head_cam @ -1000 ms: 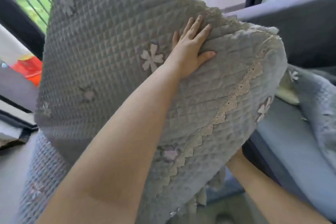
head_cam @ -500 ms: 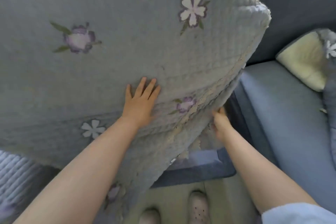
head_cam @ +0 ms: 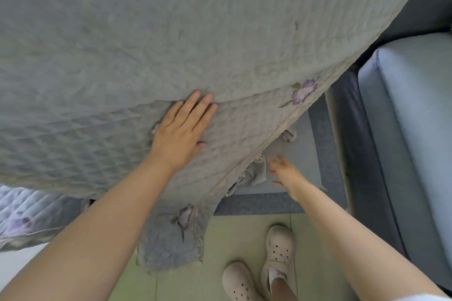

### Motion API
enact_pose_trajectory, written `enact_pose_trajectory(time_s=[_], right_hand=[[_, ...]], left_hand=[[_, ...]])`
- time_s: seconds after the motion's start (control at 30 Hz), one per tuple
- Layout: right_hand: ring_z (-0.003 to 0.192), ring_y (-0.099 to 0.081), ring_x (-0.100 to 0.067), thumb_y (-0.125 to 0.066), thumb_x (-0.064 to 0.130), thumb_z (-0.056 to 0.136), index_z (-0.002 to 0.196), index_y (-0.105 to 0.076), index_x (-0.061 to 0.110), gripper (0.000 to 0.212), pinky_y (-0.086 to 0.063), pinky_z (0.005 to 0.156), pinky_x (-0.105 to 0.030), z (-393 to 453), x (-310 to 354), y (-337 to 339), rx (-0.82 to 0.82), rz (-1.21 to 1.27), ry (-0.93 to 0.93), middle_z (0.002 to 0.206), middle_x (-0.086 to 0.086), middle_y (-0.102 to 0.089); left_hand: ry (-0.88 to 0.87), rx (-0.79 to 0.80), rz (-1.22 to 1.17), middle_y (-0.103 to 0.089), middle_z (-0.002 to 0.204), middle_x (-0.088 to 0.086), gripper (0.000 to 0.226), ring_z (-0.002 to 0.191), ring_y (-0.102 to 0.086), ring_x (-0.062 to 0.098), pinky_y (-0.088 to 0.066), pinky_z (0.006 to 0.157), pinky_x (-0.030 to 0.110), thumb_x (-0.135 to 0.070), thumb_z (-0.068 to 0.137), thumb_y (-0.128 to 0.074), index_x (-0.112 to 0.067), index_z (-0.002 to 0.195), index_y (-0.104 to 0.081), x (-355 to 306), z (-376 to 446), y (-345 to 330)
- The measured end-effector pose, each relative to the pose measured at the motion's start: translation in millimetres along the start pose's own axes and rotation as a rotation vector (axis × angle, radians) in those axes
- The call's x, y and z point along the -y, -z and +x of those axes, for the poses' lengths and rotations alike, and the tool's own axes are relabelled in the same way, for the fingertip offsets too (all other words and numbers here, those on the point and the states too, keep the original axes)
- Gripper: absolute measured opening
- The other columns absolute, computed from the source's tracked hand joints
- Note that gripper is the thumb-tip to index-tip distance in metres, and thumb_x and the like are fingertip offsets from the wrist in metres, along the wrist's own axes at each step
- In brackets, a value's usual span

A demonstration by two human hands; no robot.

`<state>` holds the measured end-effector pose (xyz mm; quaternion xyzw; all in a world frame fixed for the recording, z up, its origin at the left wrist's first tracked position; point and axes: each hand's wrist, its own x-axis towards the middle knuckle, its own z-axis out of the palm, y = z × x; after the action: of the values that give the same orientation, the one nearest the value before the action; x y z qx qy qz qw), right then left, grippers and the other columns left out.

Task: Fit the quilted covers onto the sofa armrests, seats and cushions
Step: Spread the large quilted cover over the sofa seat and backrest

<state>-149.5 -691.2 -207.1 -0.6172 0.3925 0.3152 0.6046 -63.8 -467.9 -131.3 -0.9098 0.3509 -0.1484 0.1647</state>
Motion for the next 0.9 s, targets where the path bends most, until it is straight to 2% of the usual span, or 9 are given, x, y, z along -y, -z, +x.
enact_pose_trajectory(time_s=[0.07,0.13,0.23,0.3,0.43,0.57,0.7,0.8,0.9], right_hand=[[0.134,-0.035,-0.024,-0.042,0.036,0.095,0.147,-0.009,0.018,0.064,-0.04,0.096,-0.035,0,-3,-17,0.017,0.026,0.067,0.148,-0.005,-0.031],[0.133,-0.036,-0.023,-0.043,0.037,0.095,0.147,-0.009,0.019,0.065,-0.04,0.091,-0.033,0,-1,-30,0.022,0.043,0.12,0.147,-0.002,-0.033],[0.132,-0.037,-0.023,-0.045,0.035,0.094,0.148,-0.01,0.02,0.066,-0.039,0.097,-0.036,2,3,-45,-0.006,0.12,0.119,0.149,-0.001,-0.03],[0.13,-0.039,-0.022,-0.045,0.036,0.094,0.147,-0.016,0.022,0.061,-0.041,0.093,-0.035,5,2,-56,-0.023,0.172,0.113,0.148,-0.002,-0.032],[0.114,-0.045,-0.019,-0.035,0.035,0.098,0.139,-0.035,0.013,0.046,-0.038,0.087,-0.034,9,-17,-74,-0.029,0.34,0.026,0.141,-0.007,-0.042],[0.131,-0.038,-0.024,-0.027,0.046,0.097,0.14,-0.034,0.014,0.054,-0.032,0.104,-0.038,15,-43,-100,-0.018,0.455,-0.056,0.142,-0.007,-0.04],[0.134,-0.034,-0.021,-0.022,0.058,0.093,0.142,-0.031,0.024,0.061,-0.031,0.108,-0.042,43,-66,-129,-0.034,0.59,-0.028,0.147,0.001,-0.035],[0.124,-0.042,-0.026,-0.024,0.066,0.089,0.138,-0.037,0.027,0.064,-0.033,0.107,-0.046,68,-74,-142,-0.023,0.761,-0.01,0.139,-0.002,-0.042],[0.108,-0.049,-0.026,-0.023,0.062,0.09,0.132,-0.043,0.024,0.06,-0.039,0.101,-0.043,86,-77,-148,0.027,0.813,0.037,0.133,-0.004,-0.048]], left_hand=[[0.017,0.002,0.019,0.014,0.156,0.0,0.108,0.142,0.018,0.013,0.011,0.115,0.034,-0.05,0.056,-0.078,-0.011,0.141,-0.025,8,-25,-9],[0.064,0.008,0.007,0.018,0.154,-0.001,0.109,0.142,0.017,0.013,0.012,0.115,0.035,-0.053,0.059,-0.075,-0.014,0.145,-0.018,15,-47,-15],[0.176,-0.088,-0.03,-0.014,0.152,0.004,0.083,0.144,0.007,0.013,0.007,0.115,0.035,-0.05,0.071,-0.061,-0.012,0.138,-0.03,17,-75,-20],[0.333,-0.121,-0.11,-0.032,0.133,0.008,0.067,0.133,-0.022,0.022,-0.008,0.113,0.036,-0.047,0.074,-0.052,-0.01,0.129,-0.038,15,-96,-18],[0.944,-0.106,-0.294,-0.048,0.11,0.026,0.067,0.097,-0.041,0.034,-0.027,0.084,0.042,-0.052,0.069,-0.053,0.001,0.109,-0.042,-3,-141,-24],[1.71,0.23,-0.684,-0.041,0.131,0.027,0.094,0.124,-0.038,0.041,-0.031,0.104,0.046,-0.051,0.065,-0.073,0.009,0.128,-0.037,-12,-184,-40],[1.607,0.425,-0.966,-0.048,0.13,0.018,0.106,0.119,-0.047,0.036,-0.043,0.098,0.045,-0.066,0.051,-0.073,0.001,0.128,-0.044,0,-212,-82],[1.545,0.39,-1.049,-0.044,0.132,0.016,0.122,0.118,-0.048,0.034,-0.043,0.099,0.048,-0.073,0.031,-0.064,-0.002,0.128,-0.042,13,-218,-108],[1.508,0.261,-1.128,-0.035,0.137,0.016,0.101,0.125,-0.041,0.03,-0.035,0.107,0.043,-0.063,0.056,-0.061,-0.004,0.134,-0.035,18,-241,-127]])
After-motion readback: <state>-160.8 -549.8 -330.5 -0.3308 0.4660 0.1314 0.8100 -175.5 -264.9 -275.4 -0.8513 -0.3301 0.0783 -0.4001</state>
